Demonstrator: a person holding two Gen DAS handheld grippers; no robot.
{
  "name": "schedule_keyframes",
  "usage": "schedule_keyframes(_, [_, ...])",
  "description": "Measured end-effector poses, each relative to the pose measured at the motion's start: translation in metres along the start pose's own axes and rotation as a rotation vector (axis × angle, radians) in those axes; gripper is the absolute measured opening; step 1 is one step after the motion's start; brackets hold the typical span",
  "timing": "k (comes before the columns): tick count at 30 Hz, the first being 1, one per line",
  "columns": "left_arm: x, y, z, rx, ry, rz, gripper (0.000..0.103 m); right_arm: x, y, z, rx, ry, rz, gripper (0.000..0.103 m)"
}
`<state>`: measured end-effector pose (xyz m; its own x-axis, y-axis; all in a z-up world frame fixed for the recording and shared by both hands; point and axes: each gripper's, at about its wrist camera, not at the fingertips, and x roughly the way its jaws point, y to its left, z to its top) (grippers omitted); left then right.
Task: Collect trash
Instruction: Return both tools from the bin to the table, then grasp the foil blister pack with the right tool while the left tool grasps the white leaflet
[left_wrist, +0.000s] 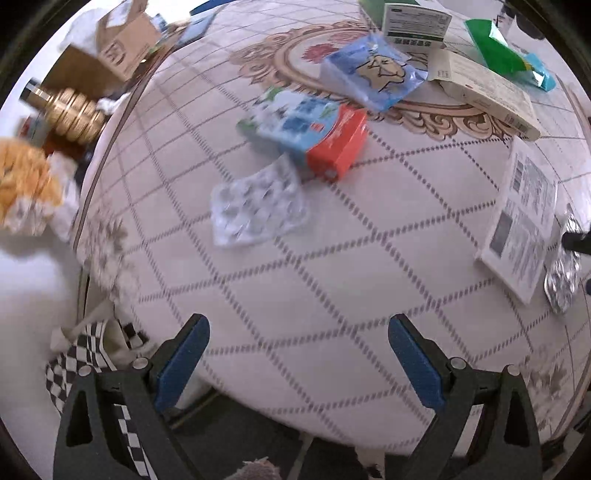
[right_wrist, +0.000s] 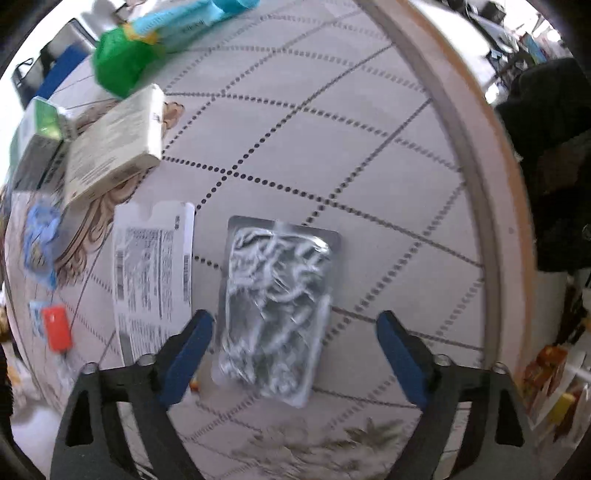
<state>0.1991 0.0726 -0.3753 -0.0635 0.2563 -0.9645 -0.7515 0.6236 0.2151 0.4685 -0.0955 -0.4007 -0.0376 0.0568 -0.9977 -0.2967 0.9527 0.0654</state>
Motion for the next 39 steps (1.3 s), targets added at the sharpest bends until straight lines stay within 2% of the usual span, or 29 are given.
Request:
schedule_keyframes(2, [0.004,-0.004,0.009,0.002,0.008,-0.004,0.099,0.001,0.016,-0.001,-0.05,-0.033,-0.065,0.08])
schedule_keyframes(4, [0.007,-0.008,0.018,0.008,0.016,0.007,0.099,-0.003,0.03,-0.007,-0.103,-0.084,-0.092,0.069])
schedule_keyframes(6, [0.007,-0.016,0.025,0.02,0.019,0.009,0.099,-0.004,0.037,-0.008,-0.149,-0.109,-0.11,0.068])
schedule_keyframes(9, [0.002,-0.03,0.03,0.063,0.007,0.012,0.099,-0.004,0.035,-0.006,-0.179,-0.093,-0.087,0.067])
schedule_keyframes(16, [-0.016,-0.085,0.052,0.213,-0.011,-0.081,0.099,-0.021,-0.018,0.018,-0.152,-0.087,-0.059,0.067])
schedule_keyframes(19, [-0.018,-0.116,0.061,0.285,0.018,-0.15,0.099,-0.024,-0.041,0.035,-0.124,-0.081,-0.067,0.067])
schedule_keyframes(20, [-0.015,-0.13,0.064,0.318,0.039,-0.171,0.099,-0.021,-0.038,0.037,-0.114,-0.076,-0.068,0.067])
schedule_keyframes(27, [-0.001,-0.181,0.079,0.452,0.111,-0.2,0.098,-0.017,-0.069,0.043,-0.047,-0.05,-0.053,0.067])
schedule_keyframes(35, [-0.001,-0.211,0.095,0.483,0.114,-0.191,0.098,-0.012,-0.077,0.038,-0.025,-0.034,-0.032,0.067])
schedule_keyframes(36, [0.001,-0.209,0.099,0.481,0.116,-0.191,0.097,-0.01,-0.081,0.038,-0.025,-0.033,-0.029,0.067])
schedule_keyframes(39, [0.006,-0.202,0.102,0.475,0.128,-0.192,0.079,-0.01,-0.082,0.039,-0.022,-0.031,-0.029,0.067])
